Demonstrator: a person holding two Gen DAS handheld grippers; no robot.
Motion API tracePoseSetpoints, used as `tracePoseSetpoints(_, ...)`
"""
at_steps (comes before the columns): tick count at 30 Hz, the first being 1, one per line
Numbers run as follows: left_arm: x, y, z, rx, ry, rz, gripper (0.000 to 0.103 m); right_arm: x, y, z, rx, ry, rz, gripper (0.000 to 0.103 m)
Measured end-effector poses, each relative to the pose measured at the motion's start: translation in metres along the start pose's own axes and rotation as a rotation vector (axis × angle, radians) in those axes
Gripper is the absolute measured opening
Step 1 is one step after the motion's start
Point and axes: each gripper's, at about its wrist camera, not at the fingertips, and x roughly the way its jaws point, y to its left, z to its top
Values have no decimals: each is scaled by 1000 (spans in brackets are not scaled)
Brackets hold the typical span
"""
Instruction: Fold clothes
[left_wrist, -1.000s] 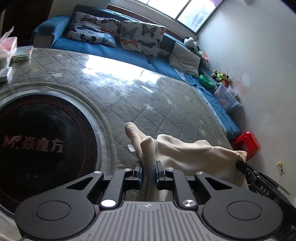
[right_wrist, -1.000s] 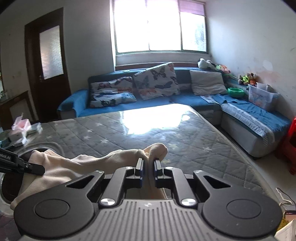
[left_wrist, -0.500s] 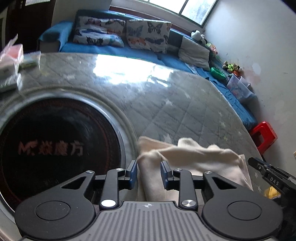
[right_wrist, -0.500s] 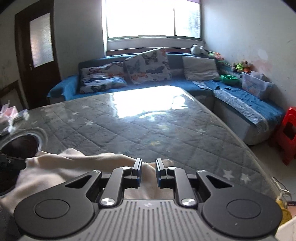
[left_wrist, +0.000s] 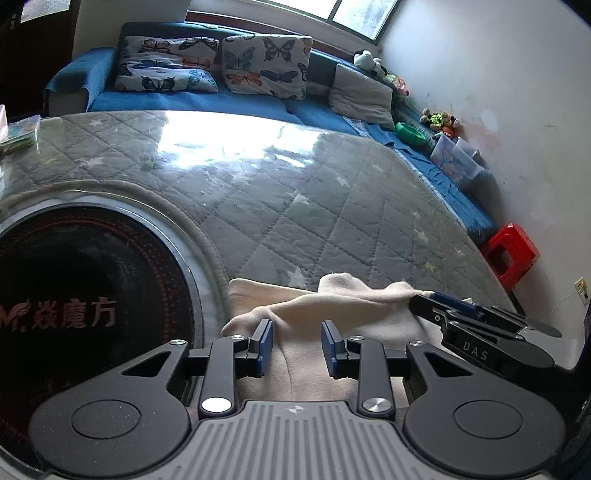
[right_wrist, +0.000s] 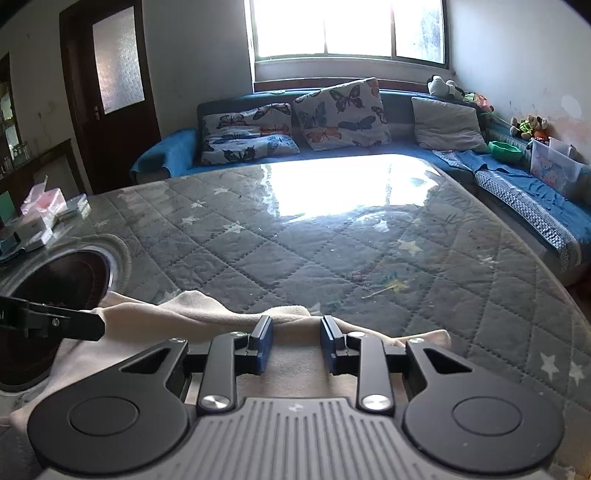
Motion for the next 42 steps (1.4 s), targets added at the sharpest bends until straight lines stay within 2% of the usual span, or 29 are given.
tracePoseSetpoints(7,4,2,-4,-1,5,2,32,-8,3,-1,-20,-4,7,31)
tracePoseSetpoints(9,0,-1,-5,7,-4,-4,32,-17,6,-4,-32,-4,17,35)
tracePoseSetpoints(14,-11,-14,-15,51,-16,-21,32,-39,18,-17,-67,-1,43,38)
tracePoseSetpoints(18,-19,-27,-28,101,-22,-36,36,-59,27,-30,-86,-2,58,39)
tracePoseSetpoints(26,-32,-37,-53,182,-36,-35,36,-83,39,-54,-121,-20,44,42)
tracePoseSetpoints(32,-35,-36,-66,197,-35,-16,36,-86,41,-64,-119,-16,29,47)
tracePoseSetpoints(40,-44,-35,-78,209,-46,-9,46,-91,43,-71,-103,-27,15,52)
tracePoseSetpoints(42,-48,-35,-80,210,-48,-5,51,-94,44,-72,-96,-37,12,60)
